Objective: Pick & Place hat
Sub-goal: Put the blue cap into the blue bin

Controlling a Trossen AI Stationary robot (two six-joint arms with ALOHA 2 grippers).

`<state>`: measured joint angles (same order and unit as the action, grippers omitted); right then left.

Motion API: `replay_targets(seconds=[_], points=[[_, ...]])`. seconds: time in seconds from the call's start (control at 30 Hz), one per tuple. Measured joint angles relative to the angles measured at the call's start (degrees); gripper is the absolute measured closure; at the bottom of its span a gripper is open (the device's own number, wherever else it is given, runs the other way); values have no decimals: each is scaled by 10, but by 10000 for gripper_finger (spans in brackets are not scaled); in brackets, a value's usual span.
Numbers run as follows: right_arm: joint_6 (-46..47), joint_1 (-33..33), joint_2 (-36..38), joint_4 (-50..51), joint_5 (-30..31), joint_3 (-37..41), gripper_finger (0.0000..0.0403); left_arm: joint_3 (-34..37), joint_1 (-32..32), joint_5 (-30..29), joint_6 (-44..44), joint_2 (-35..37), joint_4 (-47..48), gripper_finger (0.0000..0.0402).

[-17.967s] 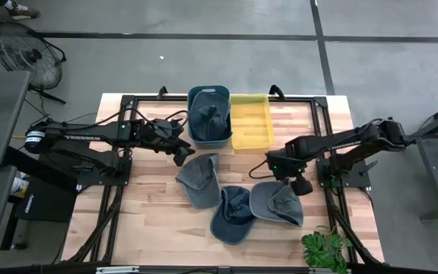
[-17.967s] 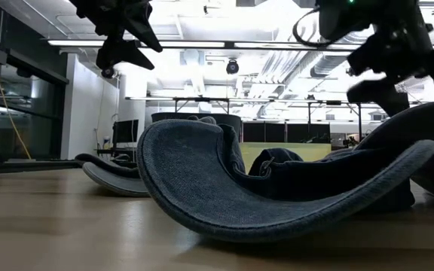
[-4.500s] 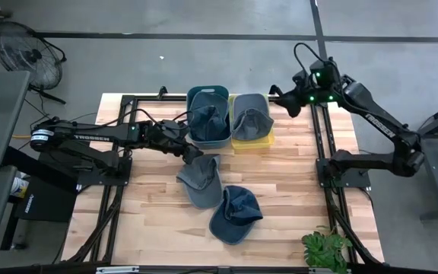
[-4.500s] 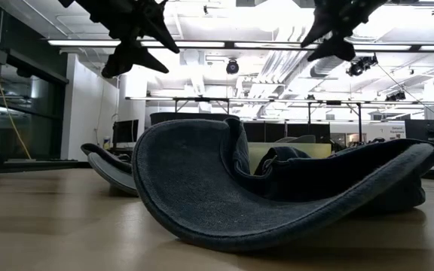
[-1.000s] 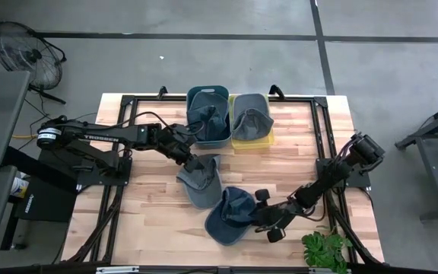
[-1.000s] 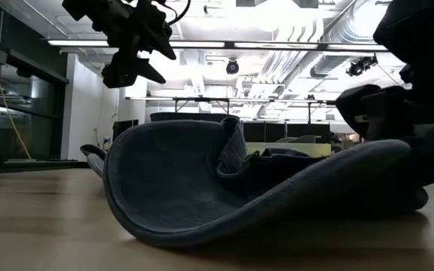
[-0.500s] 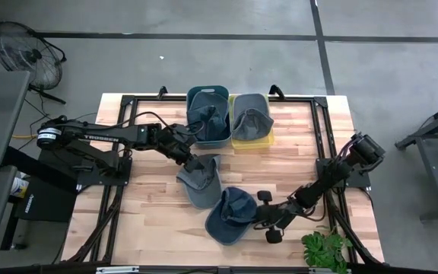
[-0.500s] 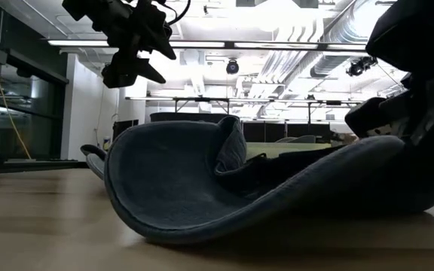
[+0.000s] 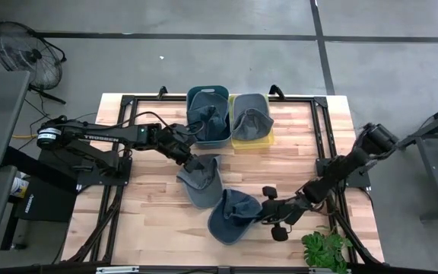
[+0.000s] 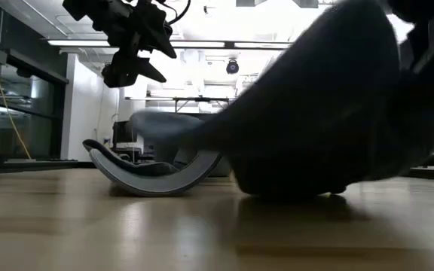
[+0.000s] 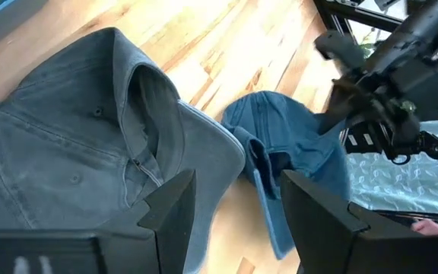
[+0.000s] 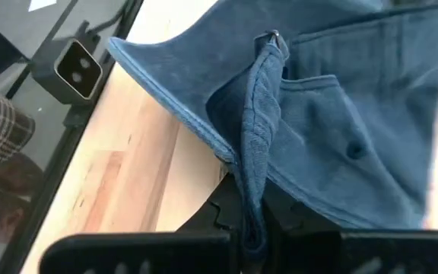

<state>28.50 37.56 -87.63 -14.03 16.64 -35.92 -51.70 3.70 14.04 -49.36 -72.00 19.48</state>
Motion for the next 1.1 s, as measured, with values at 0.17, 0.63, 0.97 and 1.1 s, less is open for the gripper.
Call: replay_targets(seconds=[0.17,0.63,0.97,1.1], points=[[-2,0,65,51,17,0,399,0,0,0,0,0,0,211],[-29,-2,223,88,170,0,400,0,0,-9,0,0,-2,211],[-31,-24,275,61,289,0,400,0,0,-27,1,0,-84,211],[-56,-37,281,41,309,0,400,0,0,-43,2,0,-107,211]])
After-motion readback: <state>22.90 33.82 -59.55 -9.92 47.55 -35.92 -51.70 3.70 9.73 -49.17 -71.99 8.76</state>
